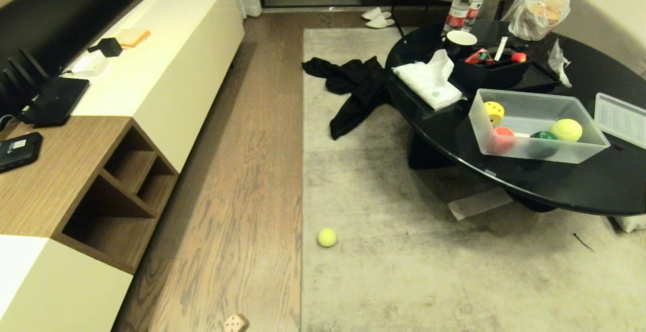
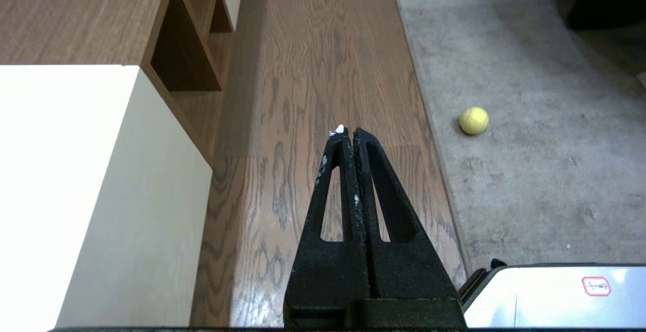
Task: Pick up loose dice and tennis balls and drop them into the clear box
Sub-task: Find toys out of the box
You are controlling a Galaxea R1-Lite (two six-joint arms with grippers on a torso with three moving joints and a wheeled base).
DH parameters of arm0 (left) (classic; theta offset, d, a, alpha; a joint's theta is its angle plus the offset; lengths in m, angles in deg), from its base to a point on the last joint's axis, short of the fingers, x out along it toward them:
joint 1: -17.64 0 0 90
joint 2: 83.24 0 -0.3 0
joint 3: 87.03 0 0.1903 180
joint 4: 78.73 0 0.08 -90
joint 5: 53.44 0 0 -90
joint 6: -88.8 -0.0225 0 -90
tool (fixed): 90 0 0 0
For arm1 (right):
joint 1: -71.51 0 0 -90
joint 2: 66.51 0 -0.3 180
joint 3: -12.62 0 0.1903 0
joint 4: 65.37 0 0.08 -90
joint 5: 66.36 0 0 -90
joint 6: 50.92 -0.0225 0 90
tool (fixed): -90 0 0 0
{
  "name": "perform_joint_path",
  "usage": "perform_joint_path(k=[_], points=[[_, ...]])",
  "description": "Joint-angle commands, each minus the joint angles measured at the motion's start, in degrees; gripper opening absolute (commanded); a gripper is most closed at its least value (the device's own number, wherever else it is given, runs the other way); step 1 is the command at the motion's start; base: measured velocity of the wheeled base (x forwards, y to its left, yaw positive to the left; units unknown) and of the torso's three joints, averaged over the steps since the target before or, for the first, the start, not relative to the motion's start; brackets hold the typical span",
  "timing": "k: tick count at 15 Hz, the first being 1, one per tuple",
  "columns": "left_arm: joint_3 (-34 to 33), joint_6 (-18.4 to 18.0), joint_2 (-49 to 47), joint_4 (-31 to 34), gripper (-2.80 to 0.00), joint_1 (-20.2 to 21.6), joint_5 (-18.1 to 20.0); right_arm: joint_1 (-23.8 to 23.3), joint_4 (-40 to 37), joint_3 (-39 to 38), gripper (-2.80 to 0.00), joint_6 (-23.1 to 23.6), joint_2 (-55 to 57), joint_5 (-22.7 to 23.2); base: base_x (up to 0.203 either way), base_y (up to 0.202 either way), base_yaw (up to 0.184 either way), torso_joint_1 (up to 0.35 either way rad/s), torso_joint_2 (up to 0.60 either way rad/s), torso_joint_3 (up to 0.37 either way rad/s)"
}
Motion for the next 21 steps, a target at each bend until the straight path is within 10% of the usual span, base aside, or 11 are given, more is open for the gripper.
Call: perform_joint_path(k=[1, 21], points=[[-0.1, 0.0, 0.0, 0.0, -2.8, 0.0, 0.0, 0.0, 0.0, -0.1, -2.8, 0.0, 0.0, 0.0, 0.0, 0.0, 0.0, 0.006, 0.0, -0.198], [-0.1, 0.0, 0.0, 0.0, -2.8, 0.0, 0.0, 0.0, 0.0, 0.0, -2.8, 0.0, 0.0, 0.0, 0.0, 0.0, 0.0, 0.002, 0.0, -0.197]])
